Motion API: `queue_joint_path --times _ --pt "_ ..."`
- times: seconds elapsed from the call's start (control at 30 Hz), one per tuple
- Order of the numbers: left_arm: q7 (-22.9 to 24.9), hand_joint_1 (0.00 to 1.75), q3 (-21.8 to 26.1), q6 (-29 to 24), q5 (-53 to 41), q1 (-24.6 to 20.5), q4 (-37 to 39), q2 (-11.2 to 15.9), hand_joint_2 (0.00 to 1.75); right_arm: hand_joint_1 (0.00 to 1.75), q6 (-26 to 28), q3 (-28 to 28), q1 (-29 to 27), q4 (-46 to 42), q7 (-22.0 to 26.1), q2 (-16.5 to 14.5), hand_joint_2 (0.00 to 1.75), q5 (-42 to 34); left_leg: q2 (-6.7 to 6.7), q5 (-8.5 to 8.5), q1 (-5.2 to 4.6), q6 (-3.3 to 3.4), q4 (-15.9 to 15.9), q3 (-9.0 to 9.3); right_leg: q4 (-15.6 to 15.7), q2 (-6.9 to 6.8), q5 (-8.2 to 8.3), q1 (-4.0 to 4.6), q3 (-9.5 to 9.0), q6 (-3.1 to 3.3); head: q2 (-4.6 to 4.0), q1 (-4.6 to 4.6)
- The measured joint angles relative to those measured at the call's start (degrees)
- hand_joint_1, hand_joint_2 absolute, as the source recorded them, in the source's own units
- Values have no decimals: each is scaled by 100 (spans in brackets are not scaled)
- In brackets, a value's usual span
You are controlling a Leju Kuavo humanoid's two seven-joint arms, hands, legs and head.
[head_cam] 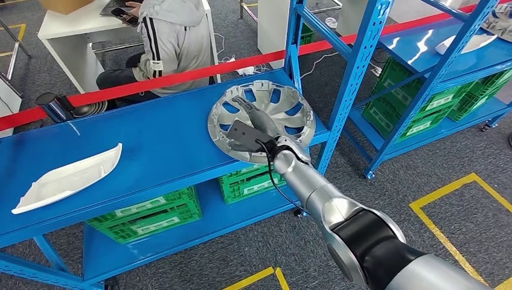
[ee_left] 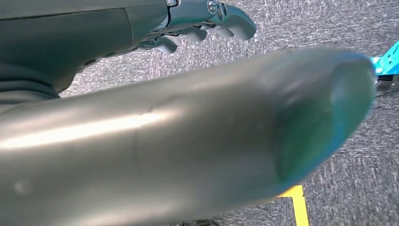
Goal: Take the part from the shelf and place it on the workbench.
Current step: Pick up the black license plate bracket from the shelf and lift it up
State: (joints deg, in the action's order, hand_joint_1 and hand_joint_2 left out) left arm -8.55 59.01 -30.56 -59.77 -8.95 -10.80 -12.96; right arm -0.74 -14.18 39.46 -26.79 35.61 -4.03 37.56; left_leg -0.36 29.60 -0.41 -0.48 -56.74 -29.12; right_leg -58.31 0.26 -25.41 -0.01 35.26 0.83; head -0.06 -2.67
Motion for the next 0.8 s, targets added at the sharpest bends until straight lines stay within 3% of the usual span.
queue_joint_path --times 0.57,0.8 --pt "65 0 4 2 -1 -37 10 -55 0 0 -292 80 -35 304 -176 26 175 217 3 1 0 1 -1 1 1 3 0 1 1 0 0 0" --pt "294 0 -5 -61 -168 -47 16 -75 0 0 -291 76 -153 368 -302 43 175 281 3 1 0 1 0 1 1 3 0 1 2 0 0 0"
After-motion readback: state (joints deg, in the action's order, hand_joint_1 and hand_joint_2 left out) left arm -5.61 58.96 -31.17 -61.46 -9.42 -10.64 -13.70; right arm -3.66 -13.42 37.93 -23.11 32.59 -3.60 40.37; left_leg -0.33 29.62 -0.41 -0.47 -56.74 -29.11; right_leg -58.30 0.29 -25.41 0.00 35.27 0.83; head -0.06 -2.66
